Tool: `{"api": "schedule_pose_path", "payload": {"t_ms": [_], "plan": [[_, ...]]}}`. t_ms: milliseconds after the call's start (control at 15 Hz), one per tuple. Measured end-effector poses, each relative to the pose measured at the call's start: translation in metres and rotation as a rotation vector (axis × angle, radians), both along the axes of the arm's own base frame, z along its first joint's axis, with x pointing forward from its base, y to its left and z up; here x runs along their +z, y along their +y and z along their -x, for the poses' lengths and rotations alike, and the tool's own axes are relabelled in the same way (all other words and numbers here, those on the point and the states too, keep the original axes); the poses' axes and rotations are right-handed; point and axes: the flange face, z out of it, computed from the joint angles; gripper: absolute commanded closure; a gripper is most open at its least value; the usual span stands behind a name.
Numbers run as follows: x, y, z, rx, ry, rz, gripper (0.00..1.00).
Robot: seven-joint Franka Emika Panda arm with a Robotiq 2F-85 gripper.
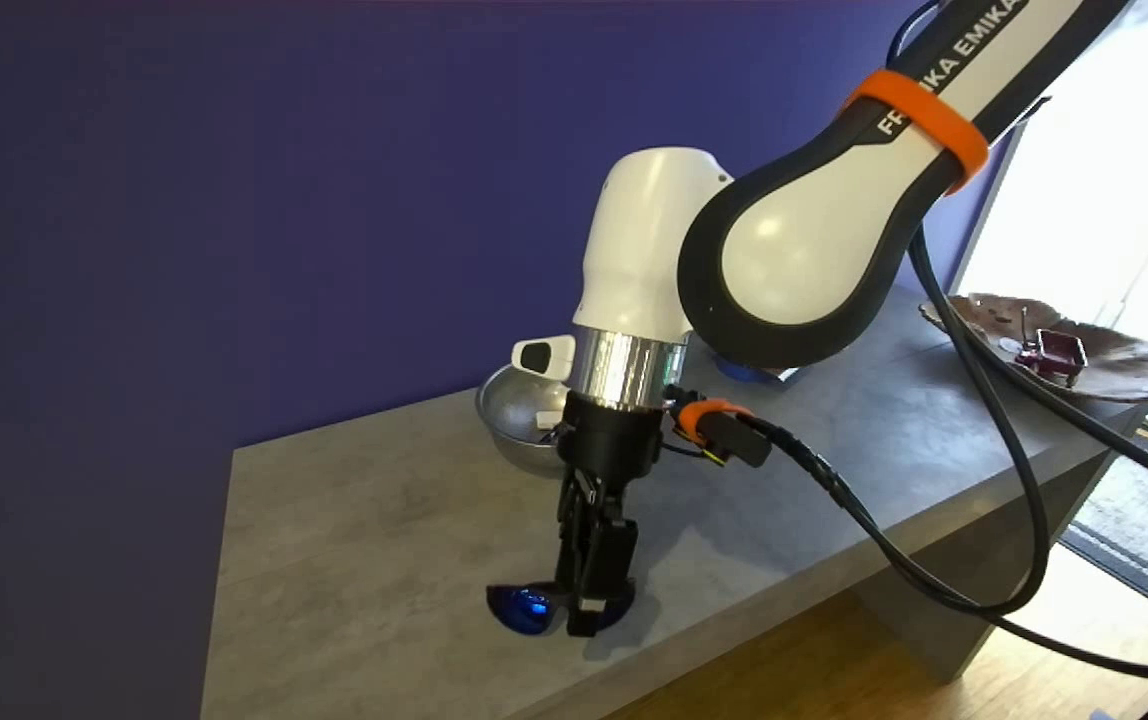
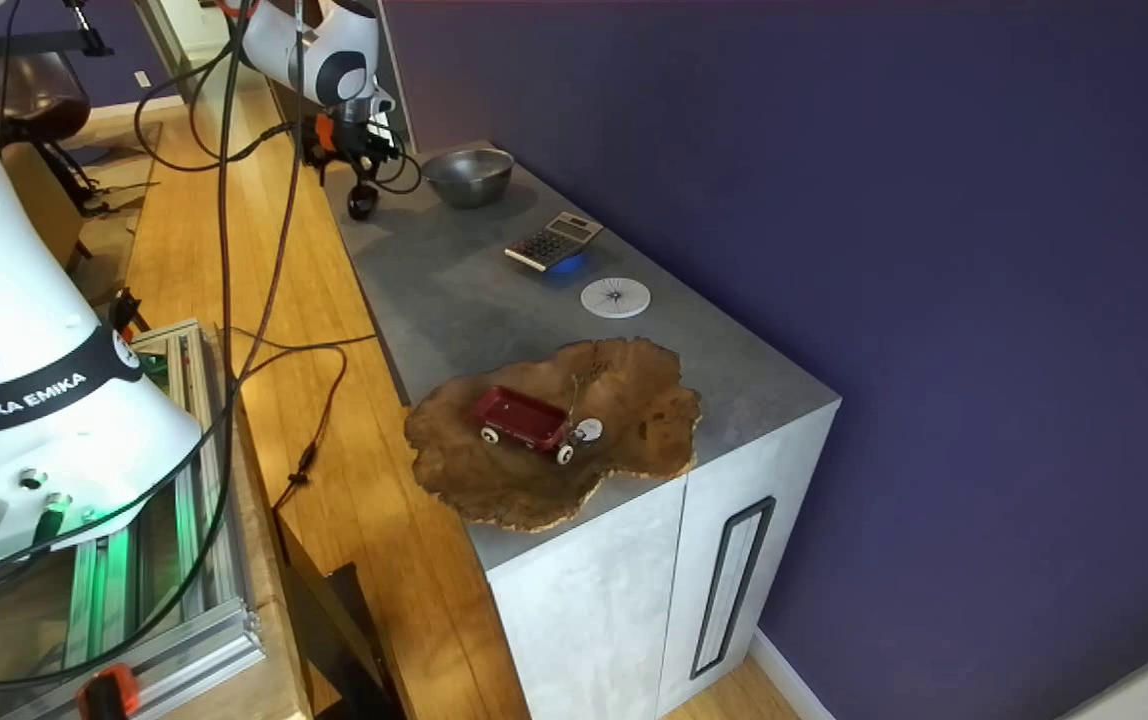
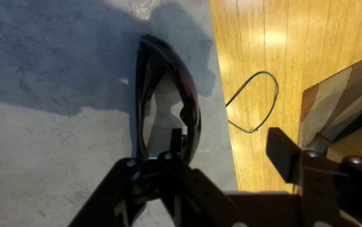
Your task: Put the glasses on the white circular on the right
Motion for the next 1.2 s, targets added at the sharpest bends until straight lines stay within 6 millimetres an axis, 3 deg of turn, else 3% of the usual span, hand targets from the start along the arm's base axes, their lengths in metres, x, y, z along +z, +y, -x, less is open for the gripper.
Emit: {"api": "schedule_pose_path", "payload": {"t_ms": [200, 333, 400, 467, 867, 1000, 1200], "plan": [[-0.004, 0.006, 0.000, -0.001, -0.016, 0.009, 0.28], [-0.007, 0.008, -0.001, -0.001, -0.035, 0.014, 0.26], [-0.009, 0.009, -0.003, -0.002, -0.046, 0.018, 0.51], [-0.011, 0.010, -0.004, -0.004, -0.055, 0.022, 0.51], [-0.016, 0.015, -0.009, -0.017, -0.092, 0.043, 0.93], [-0.013, 0.016, -0.010, -0.026, -0.101, 0.041, 0.98], [-0.007, 0.018, -0.011, -0.039, -0.109, 0.040, 0.92]]}}
